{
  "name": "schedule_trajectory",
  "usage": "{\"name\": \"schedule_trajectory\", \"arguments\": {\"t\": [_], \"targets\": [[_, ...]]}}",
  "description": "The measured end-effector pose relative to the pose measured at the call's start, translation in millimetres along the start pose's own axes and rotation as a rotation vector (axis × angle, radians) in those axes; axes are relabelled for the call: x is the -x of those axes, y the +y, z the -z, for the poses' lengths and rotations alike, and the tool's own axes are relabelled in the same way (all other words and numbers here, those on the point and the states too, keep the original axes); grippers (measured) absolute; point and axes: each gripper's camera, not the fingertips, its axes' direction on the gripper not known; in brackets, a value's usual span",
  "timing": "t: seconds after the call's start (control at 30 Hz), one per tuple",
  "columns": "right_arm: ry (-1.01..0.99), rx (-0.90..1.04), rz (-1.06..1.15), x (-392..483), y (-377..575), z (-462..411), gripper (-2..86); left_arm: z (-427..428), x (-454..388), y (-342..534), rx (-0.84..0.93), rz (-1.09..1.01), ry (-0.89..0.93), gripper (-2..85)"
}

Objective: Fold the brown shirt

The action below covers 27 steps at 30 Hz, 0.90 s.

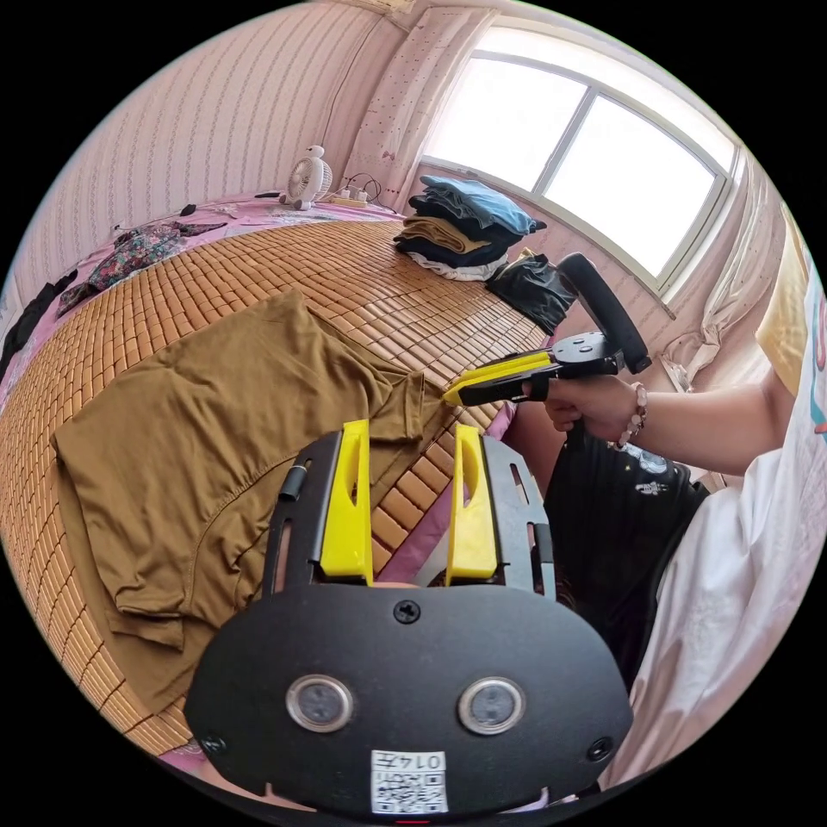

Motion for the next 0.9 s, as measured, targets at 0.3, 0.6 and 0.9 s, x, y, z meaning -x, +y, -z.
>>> {"name": "schedule_trajectory", "arguments": {"t": [0.3,0.6,0.9], "targets": [[-0.149,0.048,-0.031,-59.3,3.4,18.2,1.4,-36.8,-16.2,-23.7,-0.001,-0.032,-0.038,18.2],[-0.856,-0.119,-0.191,-153.0,-16.7,35.9,1.1,-76.5,-45.4,-44.0,0.117,-0.194,-0.120,16.7],[-0.953,-0.111,-0.096,-144.8,-20.0,43.6,2.7,-87.9,-33.5,-46.7,0.213,-0.019,-0.253,6.4]]}}
